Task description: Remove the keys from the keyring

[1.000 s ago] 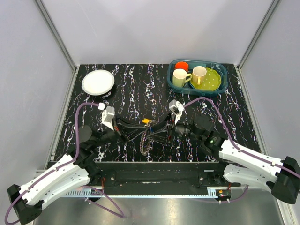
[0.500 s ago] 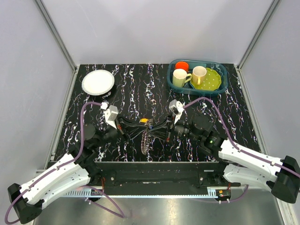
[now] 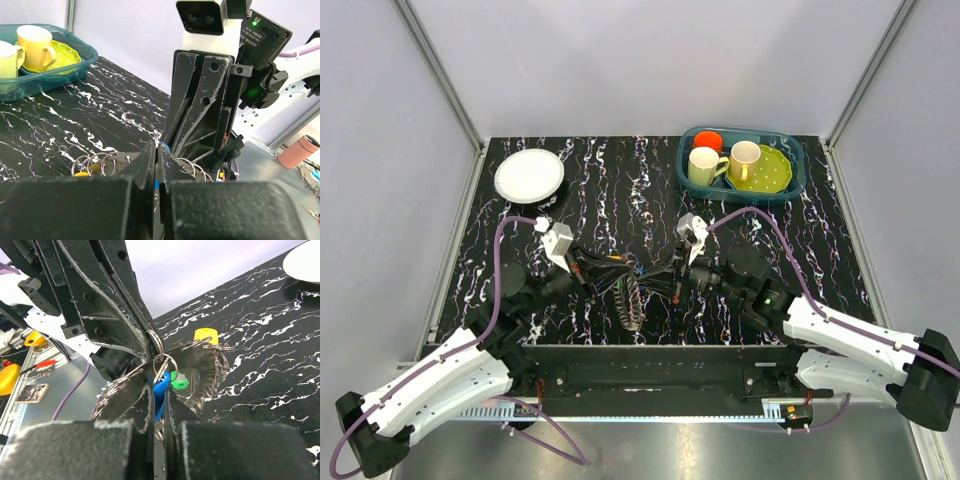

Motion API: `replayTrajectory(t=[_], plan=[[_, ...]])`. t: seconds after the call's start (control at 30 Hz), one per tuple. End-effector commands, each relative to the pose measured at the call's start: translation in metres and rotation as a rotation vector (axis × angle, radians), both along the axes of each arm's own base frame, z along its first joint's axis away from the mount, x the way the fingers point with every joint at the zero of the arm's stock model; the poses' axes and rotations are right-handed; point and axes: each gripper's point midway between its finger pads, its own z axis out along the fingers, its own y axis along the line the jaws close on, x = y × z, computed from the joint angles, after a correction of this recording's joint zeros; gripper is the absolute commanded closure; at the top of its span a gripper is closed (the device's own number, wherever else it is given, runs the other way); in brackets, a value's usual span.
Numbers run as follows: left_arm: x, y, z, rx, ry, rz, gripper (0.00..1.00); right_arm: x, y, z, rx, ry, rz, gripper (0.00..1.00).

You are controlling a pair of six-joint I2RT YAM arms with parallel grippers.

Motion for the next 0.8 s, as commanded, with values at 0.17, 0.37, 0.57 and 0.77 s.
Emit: replayTrajectory(t=[0.17, 0.37, 0.57, 0.77], plan=[[0.003, 0.01, 0.046, -0.083, -0.097, 0.051, 1.0, -0.011, 0.002, 0.012, 0.034, -0.031, 0.043, 1.0], [0.005, 0.012, 0.045, -0.076, -0.1, 0.065, 1.0, -0.013, -0.005, 0.005, 0.016, -0.018, 0.028, 1.0], [0.006, 0.014, 0.04, -0.066, -0.094, 0.078, 1.0, -0.01, -0.011, 0.001, 0.007, 0.003, -0.011, 1.0], [0.012, 0.02, 0.027, -0.007, -0.084, 0.125, 1.0, 0.012, -0.028, 0.005, -0.008, 0.051, -0.182, 1.0]])
